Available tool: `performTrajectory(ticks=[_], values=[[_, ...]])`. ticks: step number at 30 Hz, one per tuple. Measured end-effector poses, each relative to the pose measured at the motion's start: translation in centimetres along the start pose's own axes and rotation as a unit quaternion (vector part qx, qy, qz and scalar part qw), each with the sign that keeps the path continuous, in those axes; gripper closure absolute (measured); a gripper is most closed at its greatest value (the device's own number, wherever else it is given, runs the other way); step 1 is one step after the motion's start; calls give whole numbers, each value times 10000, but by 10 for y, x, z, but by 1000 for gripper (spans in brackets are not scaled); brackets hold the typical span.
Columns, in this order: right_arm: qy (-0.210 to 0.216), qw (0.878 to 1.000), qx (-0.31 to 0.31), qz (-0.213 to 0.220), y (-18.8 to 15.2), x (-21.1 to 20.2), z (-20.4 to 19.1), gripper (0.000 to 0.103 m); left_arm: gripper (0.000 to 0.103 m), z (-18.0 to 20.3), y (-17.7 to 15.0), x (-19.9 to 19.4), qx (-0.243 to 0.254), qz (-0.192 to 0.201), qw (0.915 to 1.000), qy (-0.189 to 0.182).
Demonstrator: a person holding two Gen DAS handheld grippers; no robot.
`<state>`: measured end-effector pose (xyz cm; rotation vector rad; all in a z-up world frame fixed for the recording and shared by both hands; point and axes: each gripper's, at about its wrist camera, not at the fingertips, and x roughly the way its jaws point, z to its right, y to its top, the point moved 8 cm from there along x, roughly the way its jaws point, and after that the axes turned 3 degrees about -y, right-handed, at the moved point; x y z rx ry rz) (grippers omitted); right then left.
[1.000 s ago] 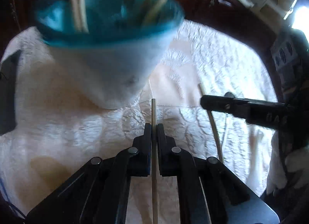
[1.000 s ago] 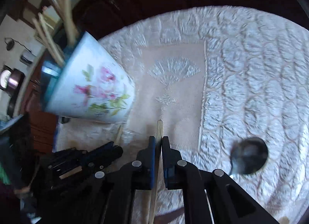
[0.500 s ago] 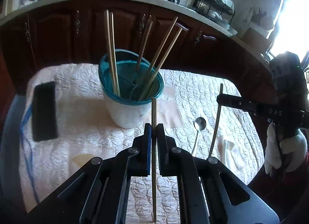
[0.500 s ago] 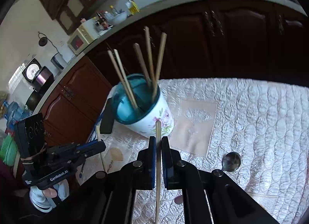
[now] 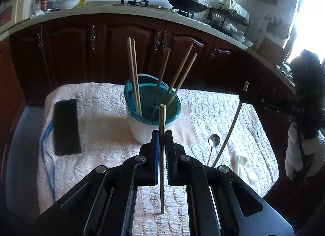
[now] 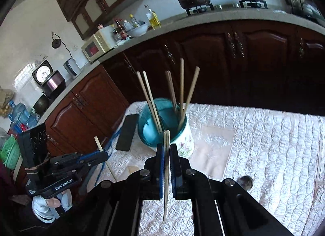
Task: Organize utensils
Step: 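Lift both chopsticks and carry them over the cup, then lower both chopsticks into the cup and open both tools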
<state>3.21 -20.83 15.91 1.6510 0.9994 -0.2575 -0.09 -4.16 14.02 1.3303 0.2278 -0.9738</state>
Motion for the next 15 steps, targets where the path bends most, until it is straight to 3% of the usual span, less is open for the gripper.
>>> performTrajectory(ticks=[5,15], values=[[78,9996,-131,227,23,-16,-13,98,99,-8,20,-18,-72,207,9998,-18],[-13,9952,-287,939,96,-44,-32,98,99,-13,107,-50,-49,1025,9947,90]])
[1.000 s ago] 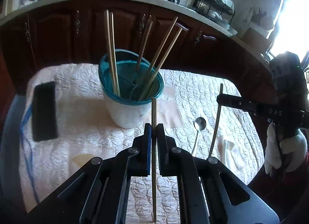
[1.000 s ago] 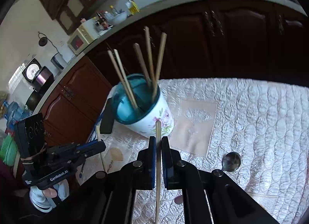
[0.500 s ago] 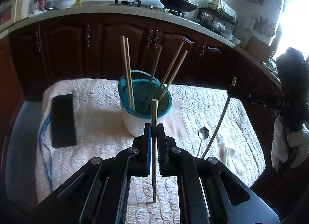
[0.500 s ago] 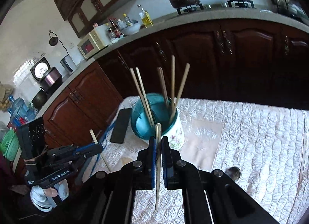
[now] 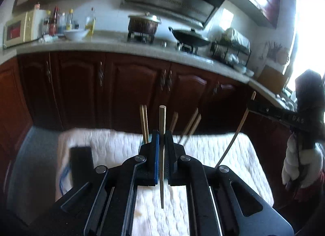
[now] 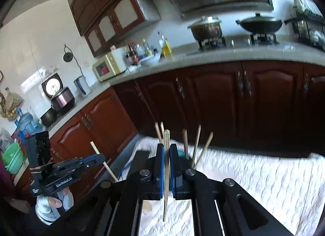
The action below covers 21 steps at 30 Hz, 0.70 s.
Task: Organize utensils
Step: 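Lower both chopsticks into the cup and open both tools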
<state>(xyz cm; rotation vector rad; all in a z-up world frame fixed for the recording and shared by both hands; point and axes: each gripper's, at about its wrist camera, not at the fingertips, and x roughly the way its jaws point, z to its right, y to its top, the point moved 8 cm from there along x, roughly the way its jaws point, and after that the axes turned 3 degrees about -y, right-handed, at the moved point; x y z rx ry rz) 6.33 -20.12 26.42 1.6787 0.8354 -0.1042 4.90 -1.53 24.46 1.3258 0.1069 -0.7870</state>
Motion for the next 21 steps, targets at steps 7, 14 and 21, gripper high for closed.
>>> performTrajectory(ticks=[7,14,21], values=[[-299,9990,-14,327,36,27,3,98,99,-8,44,27,85,398,9986,335],[-414,9984,345,171,13,80,27,98,99,-18,24,83,129,141,9980,610],[-365,9968,622,-344,-36,115,50,98,99,-27,-23,124,122,-304,9964,781]])
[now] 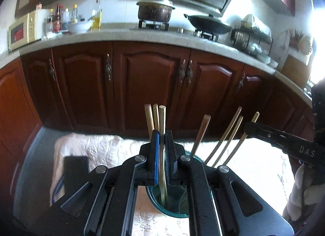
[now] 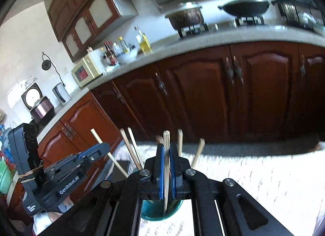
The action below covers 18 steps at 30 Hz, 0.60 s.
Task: Organize utensils
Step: 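Lower both chopsticks into the cup and open both tools, then raise both open tools away from the cup toward the metal spoon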
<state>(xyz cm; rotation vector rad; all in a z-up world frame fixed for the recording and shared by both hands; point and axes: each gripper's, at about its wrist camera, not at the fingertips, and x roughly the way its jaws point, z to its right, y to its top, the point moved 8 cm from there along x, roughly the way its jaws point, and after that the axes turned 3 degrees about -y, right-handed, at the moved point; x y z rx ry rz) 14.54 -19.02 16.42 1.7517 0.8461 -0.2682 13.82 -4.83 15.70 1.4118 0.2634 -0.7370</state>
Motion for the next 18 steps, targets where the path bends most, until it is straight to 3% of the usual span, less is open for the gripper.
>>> performTrajectory(ticks=[9,10,11,13,15,18], values=[[-89,9994,140,-288,-13,14,19,98,99,8,-9,3,43,-65,10000,47],[-126,9994,139,-280,-13,13,20,97,99,8,-9,3,53,-71,9999,65],[-134,9995,137,-253,-12,12,21,88,98,8,-9,2,51,-72,9999,89],[-101,9995,161,-243,-13,9,21,73,90,8,-11,-1,48,-94,9999,114],[-66,9994,172,-283,-16,7,22,73,62,9,-11,-5,20,-48,9999,125],[-48,9994,167,-316,-23,2,20,73,48,8,-11,-14,-20,47,9999,110]])
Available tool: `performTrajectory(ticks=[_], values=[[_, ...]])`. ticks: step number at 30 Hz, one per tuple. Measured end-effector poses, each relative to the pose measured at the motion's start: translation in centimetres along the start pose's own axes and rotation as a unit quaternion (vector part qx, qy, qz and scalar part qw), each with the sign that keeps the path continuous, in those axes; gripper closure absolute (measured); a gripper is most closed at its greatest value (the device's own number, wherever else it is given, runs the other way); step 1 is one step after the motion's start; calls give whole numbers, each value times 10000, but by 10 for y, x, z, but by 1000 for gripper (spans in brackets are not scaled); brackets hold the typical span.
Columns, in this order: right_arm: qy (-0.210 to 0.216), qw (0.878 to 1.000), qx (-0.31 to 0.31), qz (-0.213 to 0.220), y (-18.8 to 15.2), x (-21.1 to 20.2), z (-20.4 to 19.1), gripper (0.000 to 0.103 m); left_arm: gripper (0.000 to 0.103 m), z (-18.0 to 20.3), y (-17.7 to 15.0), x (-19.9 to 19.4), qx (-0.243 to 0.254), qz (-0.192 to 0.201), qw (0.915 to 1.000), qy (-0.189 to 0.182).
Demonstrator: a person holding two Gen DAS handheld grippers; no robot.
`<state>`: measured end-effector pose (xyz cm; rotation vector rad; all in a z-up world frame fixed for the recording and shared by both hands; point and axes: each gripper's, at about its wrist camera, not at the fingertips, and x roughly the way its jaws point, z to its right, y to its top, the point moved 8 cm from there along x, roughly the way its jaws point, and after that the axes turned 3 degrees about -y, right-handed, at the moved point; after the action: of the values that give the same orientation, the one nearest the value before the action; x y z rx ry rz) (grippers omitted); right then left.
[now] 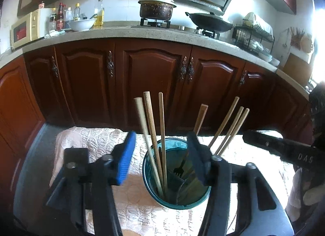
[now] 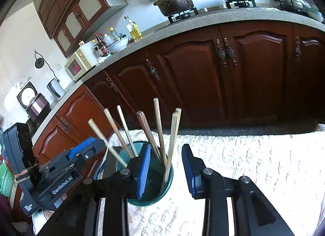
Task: Organize utensils
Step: 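Raise both open tools away from the cup toward the metal spoon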
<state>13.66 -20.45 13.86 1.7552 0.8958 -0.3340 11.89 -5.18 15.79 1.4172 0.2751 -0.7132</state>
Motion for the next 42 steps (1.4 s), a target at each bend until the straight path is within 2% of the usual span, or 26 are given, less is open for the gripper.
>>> performTrajectory(ticks=[3,6,9,13,23,42], values=[[28,10000,-35,26,-7,-10,-6,72,41,-1,-1,-9,14,22,10000,57],[53,9998,-138,142,-16,-23,-17,65,38,-1,-6,-22,51,74,9999,144],[23,9993,-364,110,-31,-27,-30,64,33,-3,-15,-32,52,109,9996,250],[-88,9982,-600,40,-52,-30,-41,64,33,-5,-31,-41,54,44,9995,313],[-233,9981,-542,-168,-80,-32,-28,62,33,-6,-63,-47,-4,-148,9987,497],[-422,9976,-367,-400,-113,-28,-7,62,33,-1,-93,-45,-27,-346,9981,514]])
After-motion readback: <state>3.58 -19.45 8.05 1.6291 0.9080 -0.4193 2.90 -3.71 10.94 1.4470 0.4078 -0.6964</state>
